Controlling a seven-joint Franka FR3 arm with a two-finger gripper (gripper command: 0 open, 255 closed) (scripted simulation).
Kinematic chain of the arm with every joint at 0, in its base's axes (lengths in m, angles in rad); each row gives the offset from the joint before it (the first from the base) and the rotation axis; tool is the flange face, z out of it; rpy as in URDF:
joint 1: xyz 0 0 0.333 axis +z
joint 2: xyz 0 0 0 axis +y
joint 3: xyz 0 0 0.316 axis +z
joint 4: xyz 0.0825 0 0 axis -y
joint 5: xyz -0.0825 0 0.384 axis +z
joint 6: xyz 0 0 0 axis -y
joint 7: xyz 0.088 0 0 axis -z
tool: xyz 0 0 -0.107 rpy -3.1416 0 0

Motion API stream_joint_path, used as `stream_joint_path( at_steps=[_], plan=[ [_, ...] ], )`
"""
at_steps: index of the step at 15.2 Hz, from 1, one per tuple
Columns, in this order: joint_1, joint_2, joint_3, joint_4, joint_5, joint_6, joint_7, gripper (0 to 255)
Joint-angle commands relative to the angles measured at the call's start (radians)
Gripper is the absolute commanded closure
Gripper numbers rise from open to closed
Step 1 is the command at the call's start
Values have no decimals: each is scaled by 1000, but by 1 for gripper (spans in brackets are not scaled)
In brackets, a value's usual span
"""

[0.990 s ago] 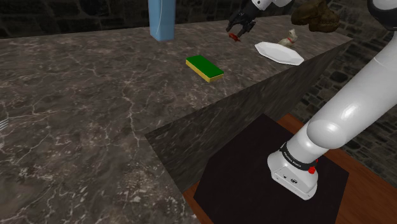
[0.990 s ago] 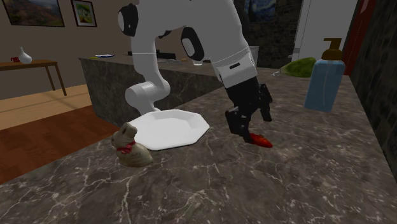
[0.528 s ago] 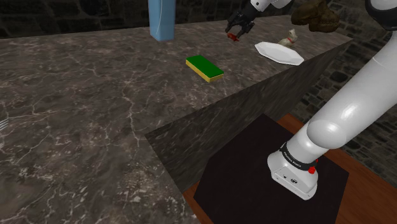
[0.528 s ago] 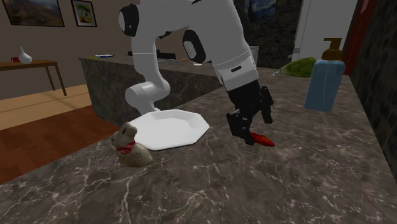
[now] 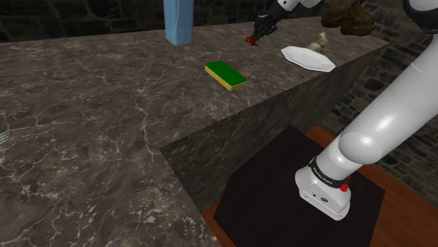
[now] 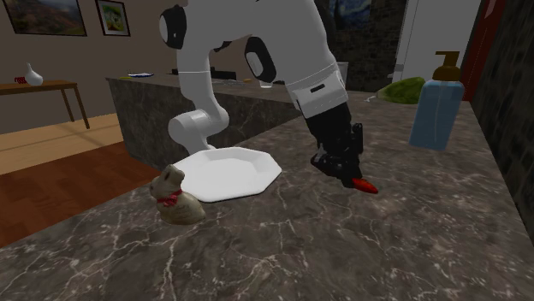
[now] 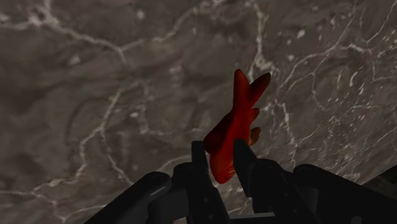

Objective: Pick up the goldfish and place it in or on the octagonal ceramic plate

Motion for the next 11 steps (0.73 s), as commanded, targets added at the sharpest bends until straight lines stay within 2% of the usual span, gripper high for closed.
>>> stream_joint_path(
  at_steps=[1, 9, 10, 11],
  plan=[
    [1, 8, 2, -4, 0, -1, 0, 255],
    [0, -9, 0, 31, -19, -46, 24, 255],
    [0, -9, 0, 31, -19, -46, 24, 0],
    [31, -40, 43, 12, -221, -13, 319, 0]
  ],
)
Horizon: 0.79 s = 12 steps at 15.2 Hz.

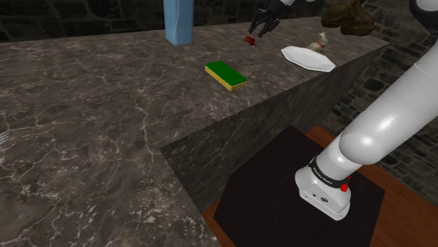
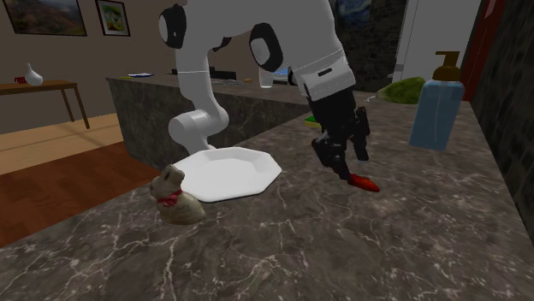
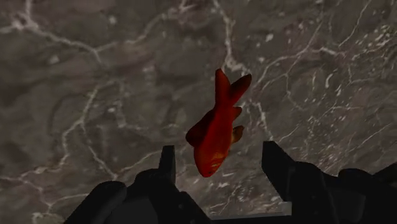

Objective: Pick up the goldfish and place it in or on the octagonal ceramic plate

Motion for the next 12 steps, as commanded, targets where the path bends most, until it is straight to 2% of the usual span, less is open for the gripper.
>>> stream_joint_path(
  at_steps=[1, 2, 9, 12],
  plan=[
    [37, -10, 72, 17, -342, -18, 532, 0],
    [54, 14, 106, 61, -461, -80, 728, 0],
    [50, 54, 99, 16, -454, 5, 723, 0],
    [50, 57, 99, 13, -453, 11, 722, 0]
  ],
)
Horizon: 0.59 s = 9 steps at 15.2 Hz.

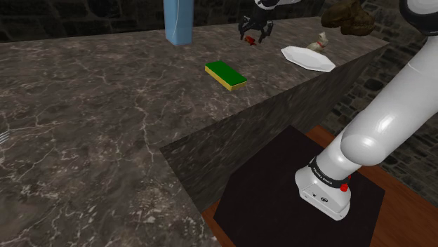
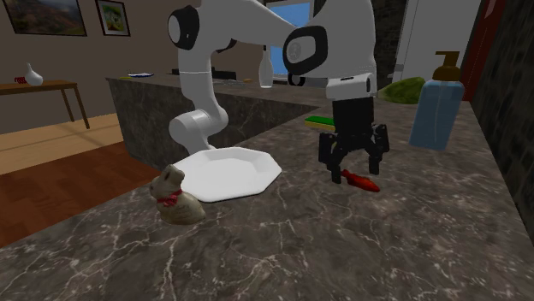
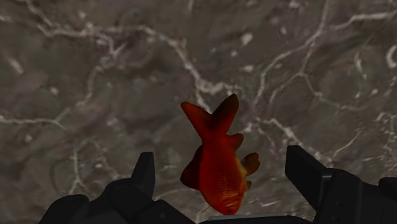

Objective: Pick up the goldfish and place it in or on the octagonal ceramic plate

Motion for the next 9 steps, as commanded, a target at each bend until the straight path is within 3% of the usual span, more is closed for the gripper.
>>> stream_joint_path(
  at_steps=[1, 5, 6, 9],
  plan=[
    [0, 1, 0, 0, 0, 2, 0, 0],
    [0, 1, 0, 0, 0, 2, 0, 0],
    [0, 1, 0, 0, 0, 2, 0, 255],
    [0, 4, 0, 3, 1, 1, 0, 255]
  ],
)
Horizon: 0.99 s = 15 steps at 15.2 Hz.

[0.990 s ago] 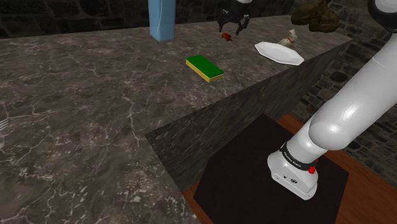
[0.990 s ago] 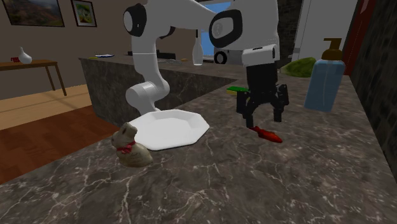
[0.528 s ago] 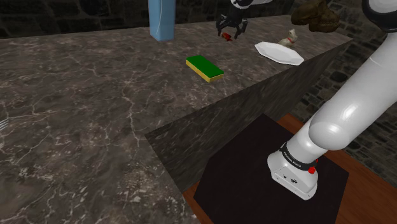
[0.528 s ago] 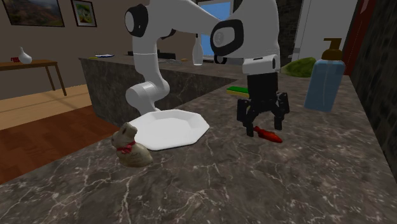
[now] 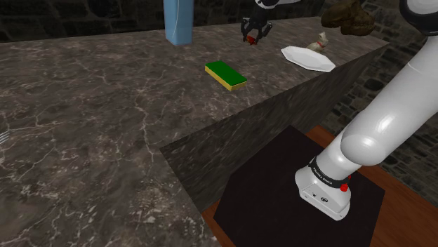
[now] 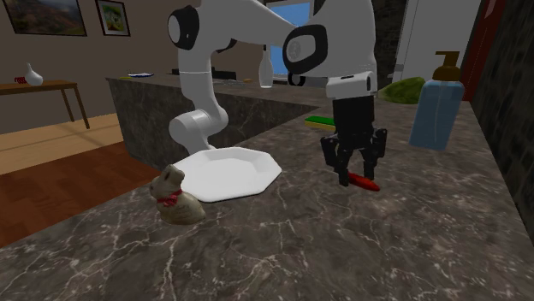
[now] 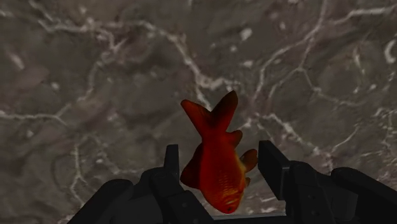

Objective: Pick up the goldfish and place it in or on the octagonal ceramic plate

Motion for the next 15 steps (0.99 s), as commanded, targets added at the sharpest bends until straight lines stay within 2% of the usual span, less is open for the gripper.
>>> stream_joint_path(
  at_steps=[1, 6, 15],
  plan=[
    [1, 4, 1, -2, 1, 0, 0, 255],
    [1, 1, 1, -5, 0, 1, 0, 255],
    [2, -13, 2, 99, 2, -117, -8, 255]
  ],
)
